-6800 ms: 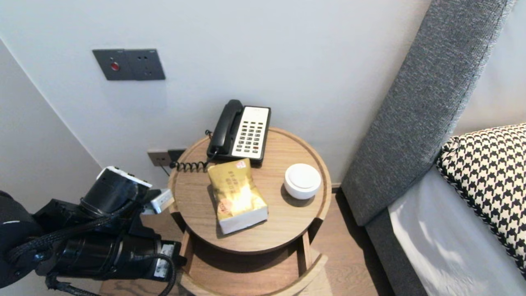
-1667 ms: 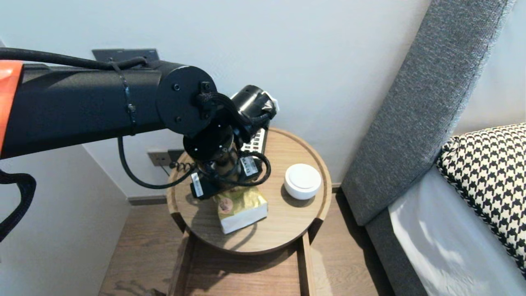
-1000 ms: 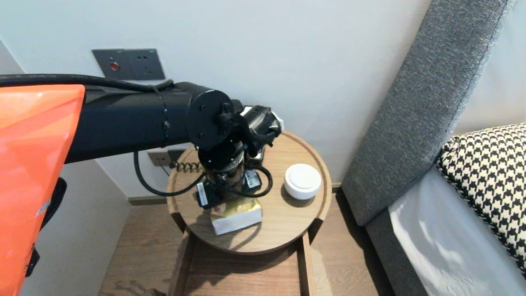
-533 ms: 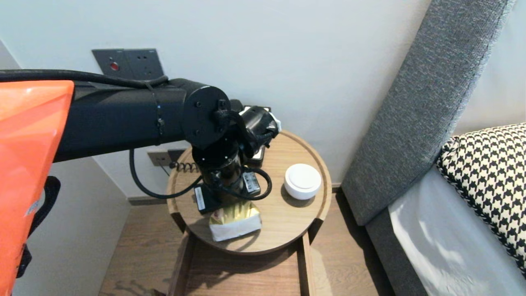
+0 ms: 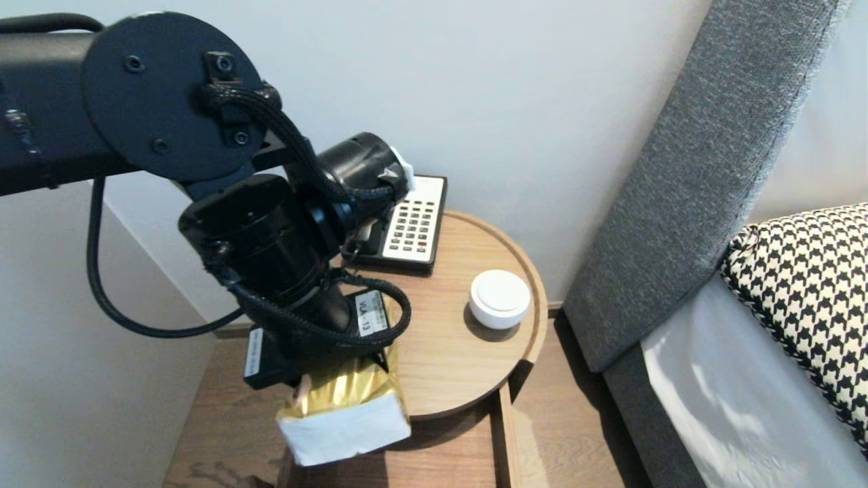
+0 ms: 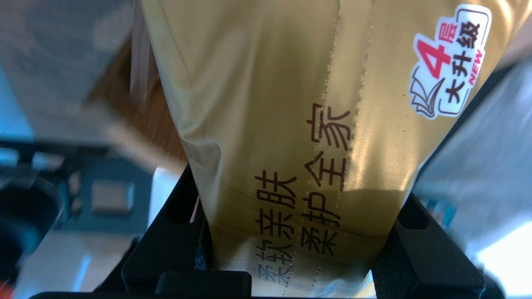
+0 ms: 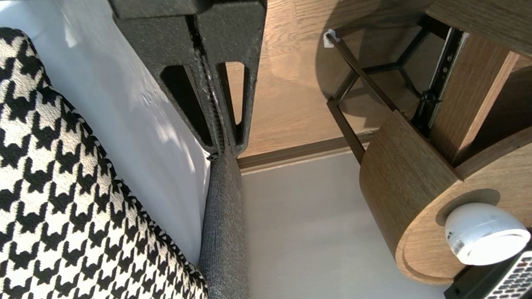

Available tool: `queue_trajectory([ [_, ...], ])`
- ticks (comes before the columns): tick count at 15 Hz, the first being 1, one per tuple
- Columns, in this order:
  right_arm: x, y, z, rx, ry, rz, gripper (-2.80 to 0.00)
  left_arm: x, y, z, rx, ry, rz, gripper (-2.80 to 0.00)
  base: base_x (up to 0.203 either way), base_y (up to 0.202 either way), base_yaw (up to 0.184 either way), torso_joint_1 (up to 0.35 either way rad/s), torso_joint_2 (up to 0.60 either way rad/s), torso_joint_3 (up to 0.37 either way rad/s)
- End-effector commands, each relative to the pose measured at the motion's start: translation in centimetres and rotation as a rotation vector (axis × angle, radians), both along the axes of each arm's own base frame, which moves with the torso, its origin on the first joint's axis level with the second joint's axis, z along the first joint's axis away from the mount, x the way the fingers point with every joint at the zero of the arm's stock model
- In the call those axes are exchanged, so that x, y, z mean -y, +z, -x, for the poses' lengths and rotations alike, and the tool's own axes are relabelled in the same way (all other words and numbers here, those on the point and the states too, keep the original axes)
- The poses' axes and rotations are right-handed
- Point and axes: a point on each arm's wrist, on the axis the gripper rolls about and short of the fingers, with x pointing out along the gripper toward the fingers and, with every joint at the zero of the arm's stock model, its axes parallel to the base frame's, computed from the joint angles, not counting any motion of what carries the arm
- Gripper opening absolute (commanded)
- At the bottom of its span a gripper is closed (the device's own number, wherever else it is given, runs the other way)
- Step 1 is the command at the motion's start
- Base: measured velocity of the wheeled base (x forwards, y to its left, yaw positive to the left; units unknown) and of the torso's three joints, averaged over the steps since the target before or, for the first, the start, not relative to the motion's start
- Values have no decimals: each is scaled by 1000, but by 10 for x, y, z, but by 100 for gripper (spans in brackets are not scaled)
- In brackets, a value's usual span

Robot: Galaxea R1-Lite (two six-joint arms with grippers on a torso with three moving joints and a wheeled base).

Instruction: Put the tissue on the table in the drawer one by one

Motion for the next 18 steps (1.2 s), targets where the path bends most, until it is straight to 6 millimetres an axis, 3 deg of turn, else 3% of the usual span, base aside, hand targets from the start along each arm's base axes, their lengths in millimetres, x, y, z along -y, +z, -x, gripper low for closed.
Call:
queue_trajectory([
  [1,0,-7,-2,-27,0,-1,-280,-13,6,18,-26,-53,10,-280,0,0,0,0,0,0],
  [7,0,-7,-2,-27,0,-1,-280,-10,-40,47,-179,-187,-107,-280,0,0,0,0,0,0],
  [12,0,-7,-2,-27,0,-1,-280,-3,-68,51,-241,-216,-127,-280,0,0,0,0,0,0],
  [18,0,-7,-2,-27,0,-1,-280,11,-97,41,-268,-222,-160,-280,0,0,0,0,0,0],
])
